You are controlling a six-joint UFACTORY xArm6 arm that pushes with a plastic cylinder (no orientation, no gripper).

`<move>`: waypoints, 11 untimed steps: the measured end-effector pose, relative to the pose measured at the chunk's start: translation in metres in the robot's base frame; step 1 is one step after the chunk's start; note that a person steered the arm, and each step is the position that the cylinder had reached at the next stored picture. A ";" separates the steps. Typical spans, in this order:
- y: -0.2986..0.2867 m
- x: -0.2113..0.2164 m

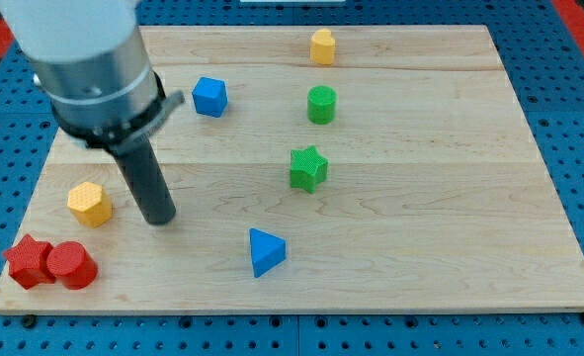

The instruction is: Push the blue cube towards the yellow hexagon

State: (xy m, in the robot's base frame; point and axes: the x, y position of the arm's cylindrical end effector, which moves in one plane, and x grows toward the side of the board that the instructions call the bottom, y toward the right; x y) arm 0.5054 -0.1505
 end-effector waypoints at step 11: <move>0.037 -0.149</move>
